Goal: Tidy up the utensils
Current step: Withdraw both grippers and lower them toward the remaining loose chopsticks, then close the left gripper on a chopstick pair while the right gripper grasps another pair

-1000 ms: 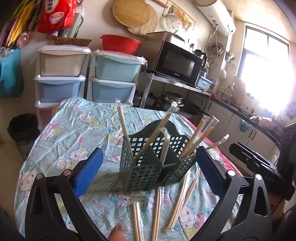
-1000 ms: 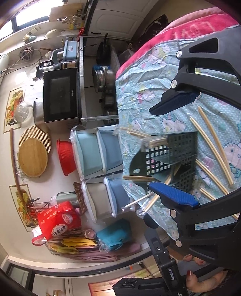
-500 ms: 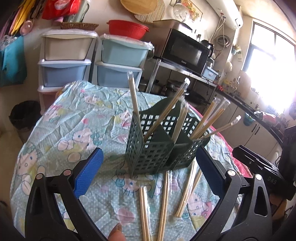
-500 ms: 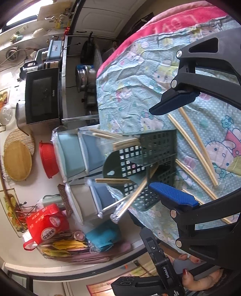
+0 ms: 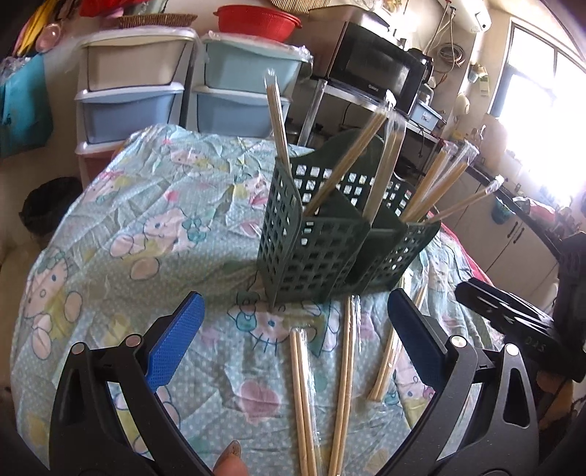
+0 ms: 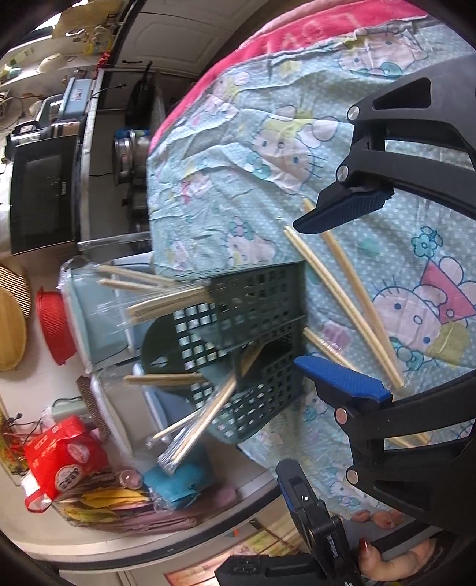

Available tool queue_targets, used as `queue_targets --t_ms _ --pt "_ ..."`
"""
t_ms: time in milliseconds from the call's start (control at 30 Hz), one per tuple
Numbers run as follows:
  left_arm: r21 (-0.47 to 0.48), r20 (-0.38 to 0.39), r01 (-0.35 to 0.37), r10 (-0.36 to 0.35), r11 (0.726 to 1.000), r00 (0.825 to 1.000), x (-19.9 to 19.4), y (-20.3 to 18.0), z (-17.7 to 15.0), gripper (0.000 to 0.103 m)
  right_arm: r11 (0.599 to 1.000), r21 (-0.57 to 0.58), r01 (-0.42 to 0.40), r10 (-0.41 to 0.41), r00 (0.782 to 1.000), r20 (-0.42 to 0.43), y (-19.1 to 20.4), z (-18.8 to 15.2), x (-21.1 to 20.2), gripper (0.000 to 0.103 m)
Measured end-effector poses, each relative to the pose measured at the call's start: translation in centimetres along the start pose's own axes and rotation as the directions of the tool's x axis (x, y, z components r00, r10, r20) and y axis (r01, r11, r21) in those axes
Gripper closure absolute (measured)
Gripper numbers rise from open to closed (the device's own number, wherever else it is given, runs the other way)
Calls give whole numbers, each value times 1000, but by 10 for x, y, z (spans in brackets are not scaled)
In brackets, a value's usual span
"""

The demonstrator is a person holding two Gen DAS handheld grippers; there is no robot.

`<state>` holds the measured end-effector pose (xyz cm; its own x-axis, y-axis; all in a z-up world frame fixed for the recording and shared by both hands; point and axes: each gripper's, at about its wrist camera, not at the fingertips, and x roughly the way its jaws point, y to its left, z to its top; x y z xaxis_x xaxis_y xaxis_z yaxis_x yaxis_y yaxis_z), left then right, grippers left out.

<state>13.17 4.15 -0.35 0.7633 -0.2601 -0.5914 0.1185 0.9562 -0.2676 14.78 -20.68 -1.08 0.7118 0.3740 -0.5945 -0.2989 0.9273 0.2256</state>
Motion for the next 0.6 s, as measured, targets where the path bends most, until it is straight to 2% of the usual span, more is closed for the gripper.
queue_targets --t_ms 200,367,467,600 --pt "0 -40 -3 3 1000 999 11 1 -8 12 1000 12 10 -10 997 -71 -5 -5 25 49" --pt "-33 -101 17 -21 999 995 27 7 -14 30 999 21 25 -22 990 -140 -5 -4 48 56" --pt "-43 -138 22 -28 999 990 37 10 -17 35 999 39 32 -25 983 -181 -8 -4 62 61" --pt "-47 -181 40 -48 998 982 48 9 -21 42 997 61 48 -35 979 -201 -11 -2 75 62"
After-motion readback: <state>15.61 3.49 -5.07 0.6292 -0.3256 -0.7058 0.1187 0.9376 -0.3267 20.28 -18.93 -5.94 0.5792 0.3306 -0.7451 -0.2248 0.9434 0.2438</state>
